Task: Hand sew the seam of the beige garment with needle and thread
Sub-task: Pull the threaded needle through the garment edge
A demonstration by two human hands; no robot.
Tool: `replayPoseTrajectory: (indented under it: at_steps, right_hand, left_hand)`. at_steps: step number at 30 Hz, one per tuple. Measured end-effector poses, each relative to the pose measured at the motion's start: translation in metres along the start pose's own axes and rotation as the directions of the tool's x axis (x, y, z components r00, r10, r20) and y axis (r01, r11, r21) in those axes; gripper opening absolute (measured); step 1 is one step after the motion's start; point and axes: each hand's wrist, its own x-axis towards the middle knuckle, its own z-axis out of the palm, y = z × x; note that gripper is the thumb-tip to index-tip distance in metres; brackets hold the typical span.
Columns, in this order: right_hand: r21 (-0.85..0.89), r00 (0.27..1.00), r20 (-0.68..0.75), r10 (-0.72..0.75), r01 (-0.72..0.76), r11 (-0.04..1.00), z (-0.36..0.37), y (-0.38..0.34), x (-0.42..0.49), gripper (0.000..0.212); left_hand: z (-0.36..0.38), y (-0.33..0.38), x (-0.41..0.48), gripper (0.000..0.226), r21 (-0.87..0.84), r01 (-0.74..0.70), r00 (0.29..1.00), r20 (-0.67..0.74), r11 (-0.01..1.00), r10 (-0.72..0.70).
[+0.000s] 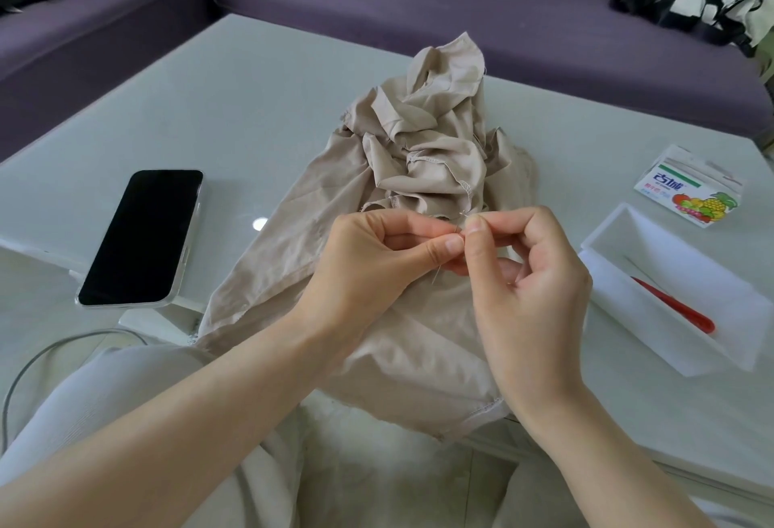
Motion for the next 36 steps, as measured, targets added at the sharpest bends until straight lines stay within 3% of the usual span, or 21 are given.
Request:
replayPoseTrajectory:
  at_steps: [21, 36]
  right_hand:
    - [0.023, 0.998, -0.049, 0.046, -0.045, 0.999, 0.0024, -0.0006, -0.0006, 0.006]
    - [0.03, 0.999, -0.017, 0.027, -0.026, 0.999, 0.0025, -0.0004, -0.0018, 0.005]
  left_hand:
    - [0.0, -0.0041, 0.0031, 0.01, -0.043, 0.004, 1.0, -0.01, 0.999, -0.005]
    - [-0.0005, -0.0039, 0.003, 0.011, 0.018, -0.001, 1.0, -0.011, 1.0, 0.001]
